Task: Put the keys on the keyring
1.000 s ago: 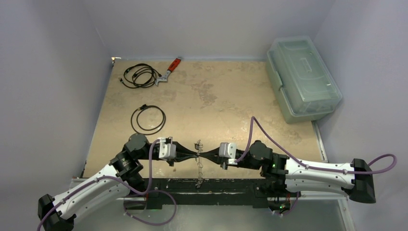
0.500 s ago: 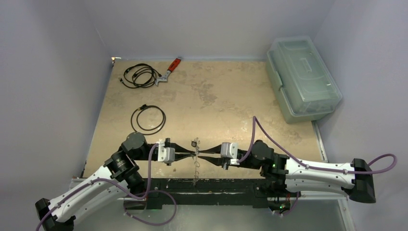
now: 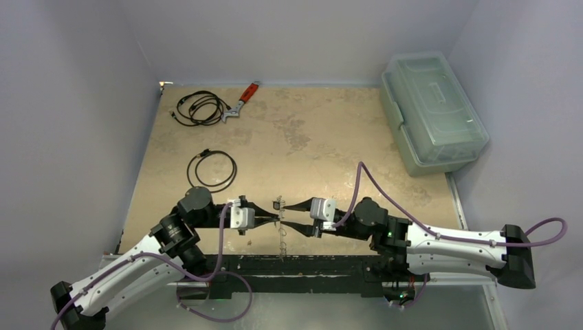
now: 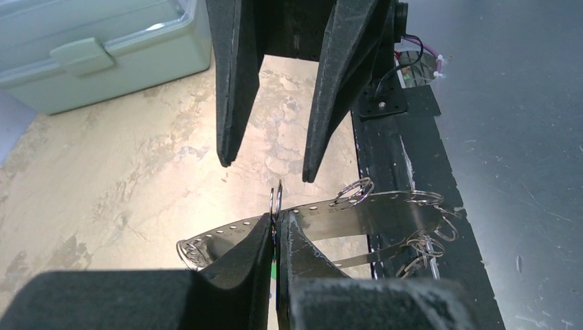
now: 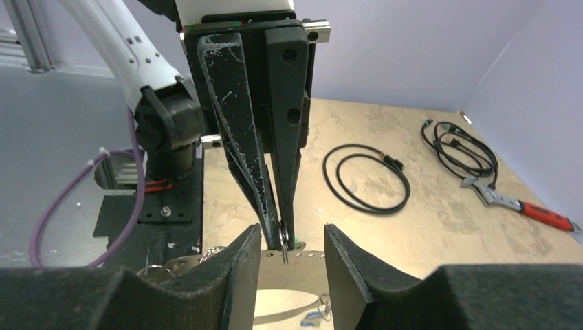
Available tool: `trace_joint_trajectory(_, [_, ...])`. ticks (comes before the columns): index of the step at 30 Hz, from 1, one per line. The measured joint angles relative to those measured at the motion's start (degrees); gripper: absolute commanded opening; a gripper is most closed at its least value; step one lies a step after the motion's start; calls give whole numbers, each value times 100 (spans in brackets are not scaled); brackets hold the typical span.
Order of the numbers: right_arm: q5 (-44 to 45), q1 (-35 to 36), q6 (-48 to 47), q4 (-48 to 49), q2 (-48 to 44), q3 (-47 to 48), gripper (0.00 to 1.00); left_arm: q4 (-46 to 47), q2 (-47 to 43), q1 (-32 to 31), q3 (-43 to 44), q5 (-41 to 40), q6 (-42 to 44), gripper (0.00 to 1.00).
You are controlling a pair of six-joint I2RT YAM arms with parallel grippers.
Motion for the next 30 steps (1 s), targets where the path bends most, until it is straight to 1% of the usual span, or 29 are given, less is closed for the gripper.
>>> trace_joint_trajectory(6, [79, 0, 4, -149, 120, 83, 41, -138, 111, 0, 7, 0, 4, 0])
trace_joint_trajectory(9, [76, 0, 7, -286, 319, 203, 36, -168, 144, 0, 9, 0, 7, 0])
trace_joint_trajectory(14, [57, 0, 13, -494, 640, 378, 33, -245, 146, 4, 11, -15, 39, 0])
trace_joint_trajectory(15, [52, 0, 13, -531, 669, 404, 32, -256, 153, 7, 11, -24, 44, 0])
trace_joint_trajectory(17, [52, 0, 15, -579, 688, 435, 22, -262, 166, 7, 11, -39, 63, 0])
trace_joint_trajectory(18, [48, 0, 26, -599, 688, 439, 21, -262, 168, 7, 11, -59, 74, 0])
trace_joint_trajectory(19, [35, 0, 26, -608, 688, 439, 21, -262, 170, 7, 13, -68, 79, 0])
trace_joint_trajectory(20, [31, 2, 26, -614, 688, 439, 23, -262, 170, 7, 11, -81, 81, 0])
trace_joint_trajectory(21, [28, 4, 33, -623, 688, 439, 28, -262, 168, 7, 11, -87, 81, 0])
trace_joint_trajectory(23, [33, 2, 37, -636, 688, 439, 32, -262, 168, 7, 11, -94, 81, 0])
trace_joint_trajectory(28, [33, 2, 109, -739, 608, 439, 33, -251, 116, 7, 11, -76, 81, 0])
trace_joint_trajectory(30, [33, 2, 157, -728, 501, 439, 30, -249, 109, 7, 11, -50, 81, 0])
